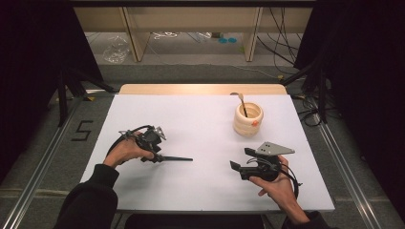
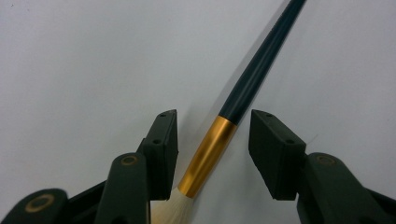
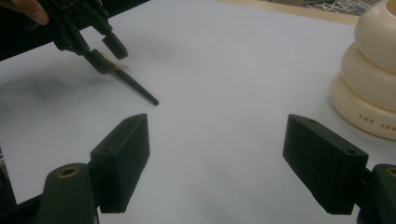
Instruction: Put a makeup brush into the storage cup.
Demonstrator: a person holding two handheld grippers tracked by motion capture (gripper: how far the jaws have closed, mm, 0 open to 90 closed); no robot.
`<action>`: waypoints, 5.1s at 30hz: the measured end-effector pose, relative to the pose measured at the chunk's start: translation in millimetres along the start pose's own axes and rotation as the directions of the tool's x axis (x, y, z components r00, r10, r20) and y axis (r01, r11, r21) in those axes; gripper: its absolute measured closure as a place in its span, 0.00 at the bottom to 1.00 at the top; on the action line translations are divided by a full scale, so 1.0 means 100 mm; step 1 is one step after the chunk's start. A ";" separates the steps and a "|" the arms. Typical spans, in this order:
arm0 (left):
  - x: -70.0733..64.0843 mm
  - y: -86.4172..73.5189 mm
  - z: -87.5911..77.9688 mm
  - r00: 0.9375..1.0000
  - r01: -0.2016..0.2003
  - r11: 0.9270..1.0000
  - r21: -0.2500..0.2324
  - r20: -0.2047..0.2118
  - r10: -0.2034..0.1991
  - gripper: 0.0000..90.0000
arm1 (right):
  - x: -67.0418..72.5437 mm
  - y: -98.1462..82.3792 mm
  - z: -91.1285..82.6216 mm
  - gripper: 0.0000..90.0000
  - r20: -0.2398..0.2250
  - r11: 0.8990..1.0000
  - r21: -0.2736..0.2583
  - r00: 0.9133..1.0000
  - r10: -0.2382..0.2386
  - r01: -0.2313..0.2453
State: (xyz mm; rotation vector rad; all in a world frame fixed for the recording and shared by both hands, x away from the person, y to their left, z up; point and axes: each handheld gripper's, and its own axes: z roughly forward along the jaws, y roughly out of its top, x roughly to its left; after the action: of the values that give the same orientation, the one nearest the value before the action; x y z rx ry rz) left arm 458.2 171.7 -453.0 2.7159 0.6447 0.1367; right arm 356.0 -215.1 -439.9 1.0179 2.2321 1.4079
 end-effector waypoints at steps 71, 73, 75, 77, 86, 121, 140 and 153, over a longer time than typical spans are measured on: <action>-0.09 0.20 -0.07 0.996 0.000 0.998 0.060 0.089 -0.005 0.87 | 0.03 0.03 0.01 0.29 -0.006 0.999 0.030 1.000 -0.013 0.014; -0.11 0.19 -0.10 0.995 -0.001 0.999 0.050 0.103 -0.004 0.87 | 0.06 0.04 0.02 0.29 -0.005 0.999 0.021 0.999 -0.043 0.043; -0.14 0.19 -0.14 0.992 0.005 0.999 0.039 0.125 -0.010 0.87 | 0.10 0.07 0.02 0.29 0.018 0.995 0.033 0.995 -0.096 0.095; -0.16 0.19 -0.16 0.990 0.006 1.000 0.026 0.142 -0.009 0.87 | 0.14 0.09 0.02 0.29 0.014 0.991 0.031 0.991 -0.130 0.130; -0.29 0.23 -0.23 0.980 0.003 1.000 -0.009 0.199 -0.001 0.87 | 0.30 0.19 0.07 0.29 0.005 0.971 0.009 0.971 -0.238 0.238; -0.80 0.57 -0.25 0.947 -0.156 0.988 0.020 0.286 0.144 0.87 | 0.91 0.30 0.52 0.39 -0.229 0.758 0.065 0.749 -0.621 0.649; -0.86 0.64 -0.30 0.933 -0.152 0.988 0.019 0.334 0.137 0.87 | 1.01 0.30 0.68 0.54 -0.255 0.637 0.079 0.633 -0.731 0.767; -0.86 0.68 -0.26 0.926 -0.163 0.986 0.039 0.350 0.139 0.87 | 1.01 0.27 0.71 0.71 -0.286 0.575 0.094 0.575 -0.766 0.813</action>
State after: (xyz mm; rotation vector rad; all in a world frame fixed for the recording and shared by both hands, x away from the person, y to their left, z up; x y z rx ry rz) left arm 405.3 84.0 -405.7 2.7533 0.3414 -0.3273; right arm 338.2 -90.4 -438.8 -0.1978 2.5126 0.8699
